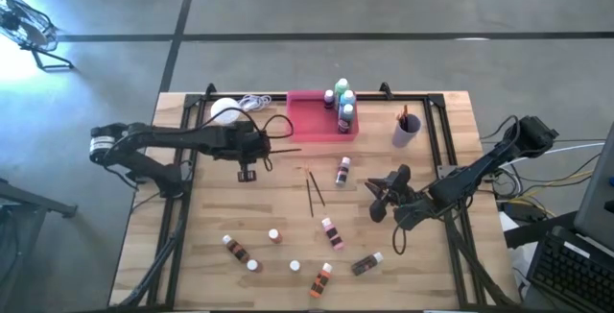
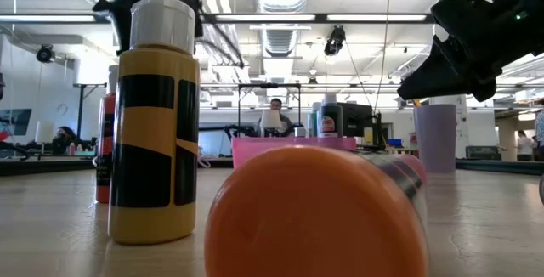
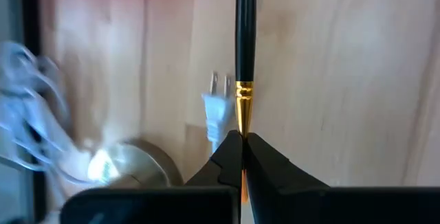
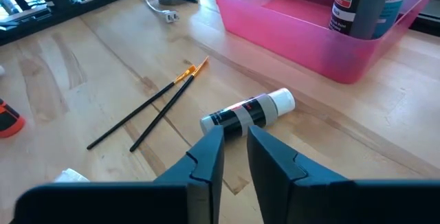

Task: Pick & Place Paint Supplies
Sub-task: Put the black gold paint brush into the violet cup

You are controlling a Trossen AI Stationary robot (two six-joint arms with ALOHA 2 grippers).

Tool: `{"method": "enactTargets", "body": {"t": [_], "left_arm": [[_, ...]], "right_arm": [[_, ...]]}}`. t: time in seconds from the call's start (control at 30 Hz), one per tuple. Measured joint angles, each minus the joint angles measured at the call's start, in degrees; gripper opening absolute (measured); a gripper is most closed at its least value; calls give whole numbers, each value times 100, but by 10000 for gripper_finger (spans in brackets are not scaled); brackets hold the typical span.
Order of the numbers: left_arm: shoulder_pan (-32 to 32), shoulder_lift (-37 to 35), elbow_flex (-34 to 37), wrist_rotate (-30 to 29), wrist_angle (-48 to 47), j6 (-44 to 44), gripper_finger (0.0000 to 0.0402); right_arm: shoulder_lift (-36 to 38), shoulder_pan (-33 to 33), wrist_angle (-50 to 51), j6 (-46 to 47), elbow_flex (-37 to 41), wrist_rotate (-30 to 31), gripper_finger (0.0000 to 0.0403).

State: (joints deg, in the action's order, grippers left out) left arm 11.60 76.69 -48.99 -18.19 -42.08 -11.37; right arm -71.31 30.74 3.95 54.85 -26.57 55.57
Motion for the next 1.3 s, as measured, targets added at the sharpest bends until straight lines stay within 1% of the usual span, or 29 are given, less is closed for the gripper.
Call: {"method": "enactTargets", "body": {"t": [0.13, 0.27, 0.33, 0.43, 0.53, 0.63, 0.77, 0.87, 0.93, 1.03, 1.1, 1.2, 1.3], "left_arm": [[-486, -2, -334, -440, -2, -233, 6], [-1106, -2, -712, -1060, 63, -544, 7], [-1434, -2, -880, -1388, 256, -822, 7], [-1919, -9, -1029, -1894, 839, -1522, 7], [-2283, -9, -1040, -2184, 1700, -2613, 7], [-2485, -11, -977, -2242, 2370, -4158, 7], [-2556, 32, -892, -2250, 2800, -6402, 6], [-2547, 72, -870, -2265, 3009, -7617, 6], [-2534, 96, -859, -2260, 3275, -8221, 7], [-2534, 148, -859, -2222, 3936, -8931, 7], [-2534, 189, -859, -2088, 4361, -9394, 7], [-2534, 284, -859, -1768, 4734, -10024, 7], [-2536, 446, -859, -1681, 4906, -10469, 7]], "right_arm": [[0, -5, 0, 0, 0, 2, 51], [0, -7, 0, 0, 0, 2, 44], [0, -7, 0, 0, 0, 2, 43], [0, -7, 0, 0, 0, 4, 46], [0, -7, 0, 30, 0, 4, 53], [0, -4, 0, 42, 0, -2, 62], [0, -4, 0, 48, -1, -11, 74], [0, -2, -11, 53, -3, -13, 82], [0, -2, -22, 59, -33, -15, 87], [0, -5, -30, -40, -124, -35, 93], [0, -7, -26, -135, -194, -59, 97], [4, -7, -26, -338, -349, -160, 103], [7, -6, -26, -566, -558, -292, 108]]}}
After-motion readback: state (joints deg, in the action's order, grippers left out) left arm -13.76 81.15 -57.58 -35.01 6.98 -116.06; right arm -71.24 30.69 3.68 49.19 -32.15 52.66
